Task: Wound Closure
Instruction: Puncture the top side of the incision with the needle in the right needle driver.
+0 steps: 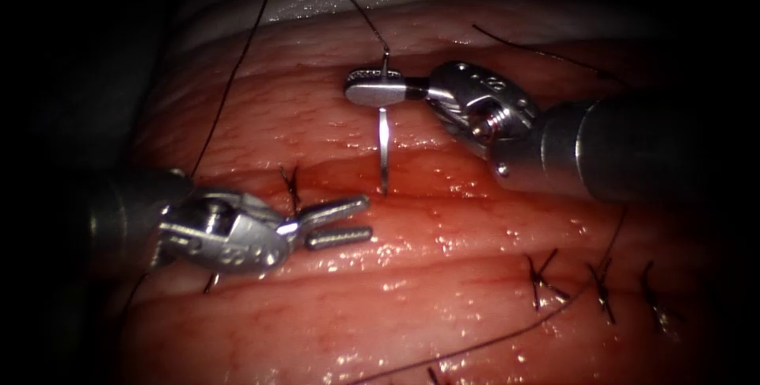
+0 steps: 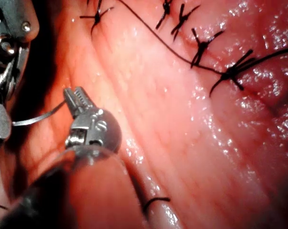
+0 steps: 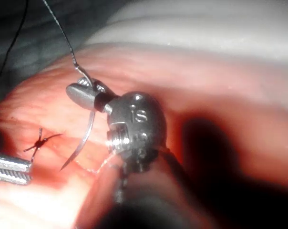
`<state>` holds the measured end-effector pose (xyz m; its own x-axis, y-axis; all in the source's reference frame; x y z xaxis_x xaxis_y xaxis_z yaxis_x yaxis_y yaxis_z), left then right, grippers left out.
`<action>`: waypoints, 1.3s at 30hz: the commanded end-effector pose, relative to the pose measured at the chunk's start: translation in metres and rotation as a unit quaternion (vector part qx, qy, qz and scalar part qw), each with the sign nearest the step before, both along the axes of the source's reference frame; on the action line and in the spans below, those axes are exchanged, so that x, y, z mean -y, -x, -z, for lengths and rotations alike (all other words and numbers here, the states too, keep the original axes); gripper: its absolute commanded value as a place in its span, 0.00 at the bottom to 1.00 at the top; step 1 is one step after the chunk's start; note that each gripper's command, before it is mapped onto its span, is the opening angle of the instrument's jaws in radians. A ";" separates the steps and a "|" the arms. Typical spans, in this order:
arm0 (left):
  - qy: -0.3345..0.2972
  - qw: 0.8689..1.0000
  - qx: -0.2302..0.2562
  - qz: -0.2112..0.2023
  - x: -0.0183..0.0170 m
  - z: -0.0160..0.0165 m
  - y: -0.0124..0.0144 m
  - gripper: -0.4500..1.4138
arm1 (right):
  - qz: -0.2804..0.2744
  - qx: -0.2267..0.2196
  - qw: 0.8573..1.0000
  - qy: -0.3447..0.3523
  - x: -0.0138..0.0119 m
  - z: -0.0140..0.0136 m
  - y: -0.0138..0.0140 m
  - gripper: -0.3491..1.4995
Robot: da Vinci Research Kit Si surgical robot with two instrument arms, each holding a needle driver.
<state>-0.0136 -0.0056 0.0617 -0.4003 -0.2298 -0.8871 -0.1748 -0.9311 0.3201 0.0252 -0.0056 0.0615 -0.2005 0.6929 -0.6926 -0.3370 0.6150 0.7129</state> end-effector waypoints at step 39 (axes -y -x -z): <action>-0.110 0.987 -0.109 0.035 0.0032 -0.0057 -0.0005 0.18 | 0.038 0.063 0.929 0.362 0.0027 -0.0024 -0.0067 0.00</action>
